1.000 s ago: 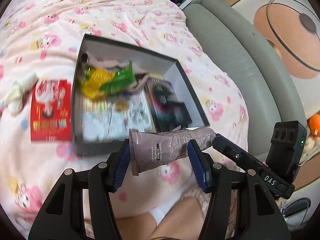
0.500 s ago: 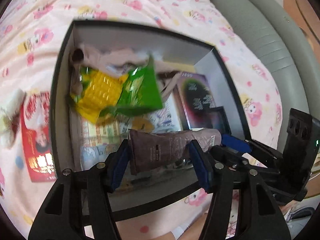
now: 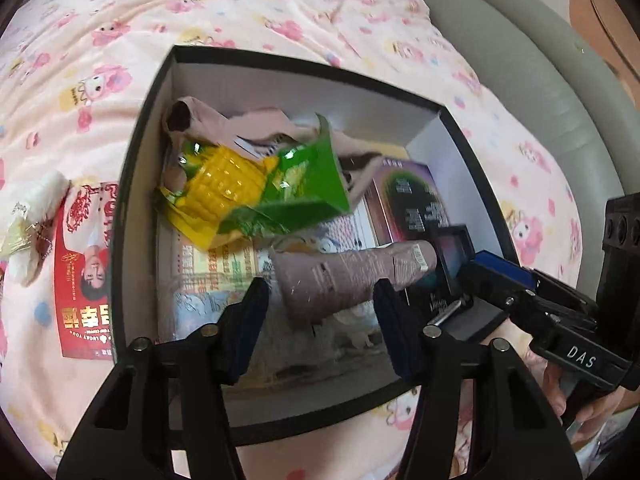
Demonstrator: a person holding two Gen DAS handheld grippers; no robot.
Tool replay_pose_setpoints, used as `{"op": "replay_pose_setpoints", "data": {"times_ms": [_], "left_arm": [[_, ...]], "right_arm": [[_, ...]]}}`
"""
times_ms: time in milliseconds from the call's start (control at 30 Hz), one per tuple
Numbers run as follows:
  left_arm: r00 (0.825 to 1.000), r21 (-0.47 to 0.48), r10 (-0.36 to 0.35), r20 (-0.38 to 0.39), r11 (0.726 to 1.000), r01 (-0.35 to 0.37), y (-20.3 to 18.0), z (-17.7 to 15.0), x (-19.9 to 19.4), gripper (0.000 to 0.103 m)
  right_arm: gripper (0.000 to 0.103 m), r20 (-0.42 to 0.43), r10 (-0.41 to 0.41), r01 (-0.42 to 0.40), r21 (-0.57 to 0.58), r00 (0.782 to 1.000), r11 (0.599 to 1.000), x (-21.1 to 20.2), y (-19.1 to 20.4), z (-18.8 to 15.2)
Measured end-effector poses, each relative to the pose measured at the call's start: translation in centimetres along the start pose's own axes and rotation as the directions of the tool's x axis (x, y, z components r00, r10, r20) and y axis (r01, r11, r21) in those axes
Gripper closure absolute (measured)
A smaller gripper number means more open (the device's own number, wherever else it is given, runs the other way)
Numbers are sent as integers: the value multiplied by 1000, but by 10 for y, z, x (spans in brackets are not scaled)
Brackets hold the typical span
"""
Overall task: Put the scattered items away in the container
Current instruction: 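Carry the tube over the black box and open the left gripper, then move the left gripper to the wooden comb on the bedspread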
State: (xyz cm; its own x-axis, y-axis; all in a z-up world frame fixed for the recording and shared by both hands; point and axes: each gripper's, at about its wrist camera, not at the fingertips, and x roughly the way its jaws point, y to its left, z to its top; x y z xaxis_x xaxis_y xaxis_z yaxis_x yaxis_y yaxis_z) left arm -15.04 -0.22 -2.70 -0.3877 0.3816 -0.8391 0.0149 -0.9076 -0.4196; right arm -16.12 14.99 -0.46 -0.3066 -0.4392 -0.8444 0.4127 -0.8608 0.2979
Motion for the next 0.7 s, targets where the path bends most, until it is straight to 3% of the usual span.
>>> {"op": "replay_pose_setpoints", "data": {"times_ms": [33, 200, 333, 433, 567, 700], "left_arm": [[1000, -6, -15, -4, 1000, 15, 1, -1, 2, 49], [986, 4, -125, -111, 992, 126, -5, -1, 21, 50], [995, 18, -94, -24, 995, 95, -10, 6, 2, 50], [1000, 12, -18, -5, 1000, 19, -6, 15, 1, 50], [998, 13, -4, -67, 1000, 5, -4, 14, 14, 50], [993, 55, 85, -79, 995, -81, -5, 13, 27, 50]], "right_arm": [[59, 24, -36, 34, 76, 999, 997, 0, -2, 1], [59, -44, -24, 30, 136, 999, 990, 14, -15, 1], [59, -2, -45, 44, 151, 999, 988, 6, -19, 5], [59, 17, -77, 74, 126, 997, 989, 6, -17, 13], [59, -26, -68, 70, 129, 997, 989, 18, -17, 13], [59, -62, -72, 78, 101, 995, 992, 26, -10, 6]]}}
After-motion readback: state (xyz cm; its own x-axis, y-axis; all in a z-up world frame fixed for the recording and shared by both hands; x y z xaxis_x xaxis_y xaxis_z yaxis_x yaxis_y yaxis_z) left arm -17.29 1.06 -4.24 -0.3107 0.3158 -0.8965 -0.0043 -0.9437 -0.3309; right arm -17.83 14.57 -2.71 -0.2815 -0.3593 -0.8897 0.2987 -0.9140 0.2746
